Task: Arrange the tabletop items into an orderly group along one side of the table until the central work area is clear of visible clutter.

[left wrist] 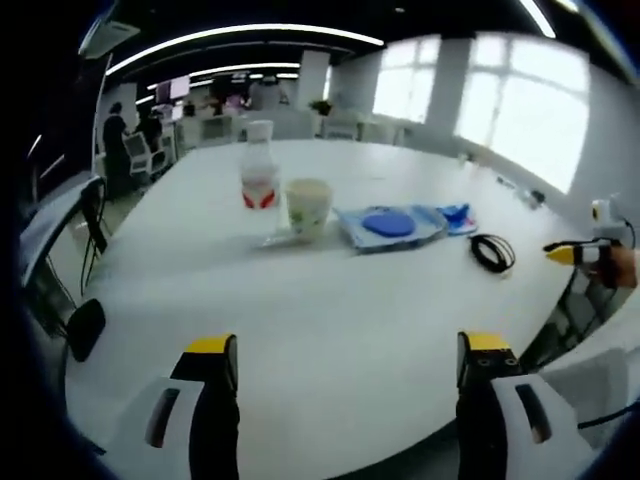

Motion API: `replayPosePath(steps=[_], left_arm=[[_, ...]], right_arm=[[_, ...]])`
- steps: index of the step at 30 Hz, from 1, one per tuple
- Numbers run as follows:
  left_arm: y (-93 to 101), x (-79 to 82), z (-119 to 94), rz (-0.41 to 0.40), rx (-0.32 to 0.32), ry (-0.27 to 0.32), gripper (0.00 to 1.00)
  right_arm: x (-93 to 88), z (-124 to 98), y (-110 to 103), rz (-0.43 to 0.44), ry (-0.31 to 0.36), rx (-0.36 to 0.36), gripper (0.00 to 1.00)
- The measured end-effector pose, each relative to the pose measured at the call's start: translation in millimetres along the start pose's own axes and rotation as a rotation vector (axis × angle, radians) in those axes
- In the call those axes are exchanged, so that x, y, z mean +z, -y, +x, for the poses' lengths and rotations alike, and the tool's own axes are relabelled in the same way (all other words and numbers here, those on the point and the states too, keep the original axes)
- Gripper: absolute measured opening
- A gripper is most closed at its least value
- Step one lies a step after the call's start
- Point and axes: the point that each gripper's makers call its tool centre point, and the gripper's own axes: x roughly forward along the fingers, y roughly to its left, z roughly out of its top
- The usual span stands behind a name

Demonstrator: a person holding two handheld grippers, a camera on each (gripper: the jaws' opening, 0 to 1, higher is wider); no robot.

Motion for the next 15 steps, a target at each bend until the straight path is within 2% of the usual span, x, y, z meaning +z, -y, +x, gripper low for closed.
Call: replayPosePath(steps=[7,15], left_arm=[[-10.9,-6.9,0,-0.003,-0.004,-0.010,0.90],[-10.1,-7.7,-3,0.001,-0.024,-0.008,0.90]], right_arm=[[-9.3,-5,-5,0.040,0.002,-0.032,0.74],[-13.4,-8,-8,0.039,-0.006,-0.051,0.74]])
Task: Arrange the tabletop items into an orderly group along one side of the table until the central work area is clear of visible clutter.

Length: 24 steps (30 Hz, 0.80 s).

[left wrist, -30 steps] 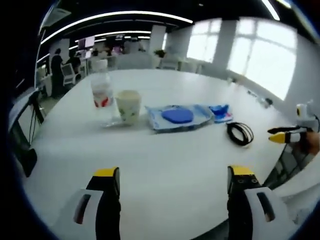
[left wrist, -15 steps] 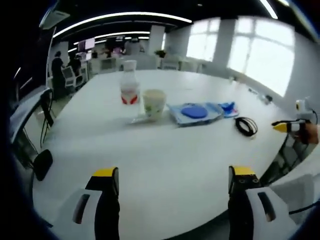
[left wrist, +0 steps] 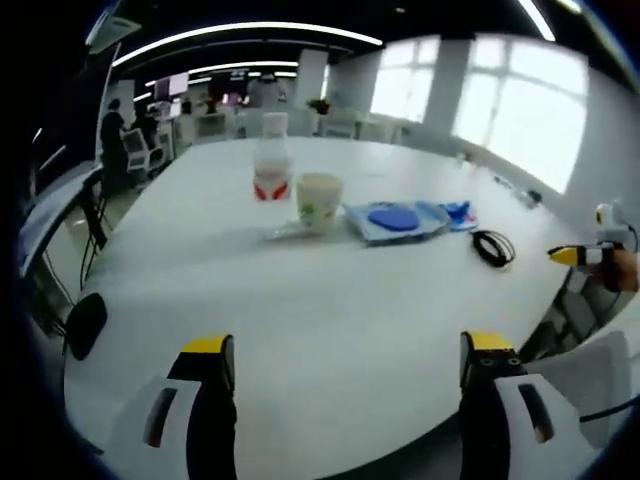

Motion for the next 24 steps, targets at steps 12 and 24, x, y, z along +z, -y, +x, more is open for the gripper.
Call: replayPosePath(steps=[12,24], left_arm=[[-0.9,1.1,2,-0.024,0.008,-0.001,0.89],[-1.7,-6.2,2,-0.045,0.027,-0.015,0.88]], right_arm=[[-4.6,0,10,0.019,-0.011,-0.011,0.74],[-6.8,7,16,0.058,-0.016,-0.006,0.73]])
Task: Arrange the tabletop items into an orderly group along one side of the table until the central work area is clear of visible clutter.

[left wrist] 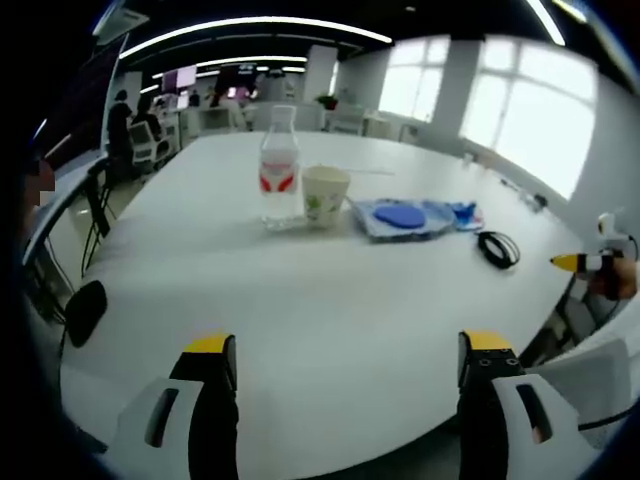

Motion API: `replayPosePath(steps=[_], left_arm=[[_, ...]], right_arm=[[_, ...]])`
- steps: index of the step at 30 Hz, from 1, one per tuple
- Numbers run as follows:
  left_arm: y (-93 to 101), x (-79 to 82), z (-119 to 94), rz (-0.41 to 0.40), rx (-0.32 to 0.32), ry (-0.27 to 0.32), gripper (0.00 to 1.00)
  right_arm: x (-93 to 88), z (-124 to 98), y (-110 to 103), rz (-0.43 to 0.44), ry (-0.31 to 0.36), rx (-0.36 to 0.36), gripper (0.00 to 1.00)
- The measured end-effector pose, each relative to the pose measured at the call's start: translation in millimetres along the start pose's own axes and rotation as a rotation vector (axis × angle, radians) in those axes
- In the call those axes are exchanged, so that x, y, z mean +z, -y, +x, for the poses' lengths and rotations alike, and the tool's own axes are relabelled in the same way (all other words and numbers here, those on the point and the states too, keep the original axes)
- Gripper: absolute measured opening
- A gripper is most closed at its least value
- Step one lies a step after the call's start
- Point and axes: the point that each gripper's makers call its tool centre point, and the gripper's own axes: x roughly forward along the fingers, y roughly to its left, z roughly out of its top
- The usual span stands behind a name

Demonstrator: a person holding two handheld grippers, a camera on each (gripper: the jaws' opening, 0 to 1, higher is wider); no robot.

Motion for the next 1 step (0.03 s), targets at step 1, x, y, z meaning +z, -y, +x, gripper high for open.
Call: replayPosePath(steps=[1], left_arm=[[-0.2,-0.7,-0.2,-0.004,0.002,-0.001,0.88]], right_arm=[[-1.0,0.7,-0.4,0.000,-0.005,0.002,0.72]])
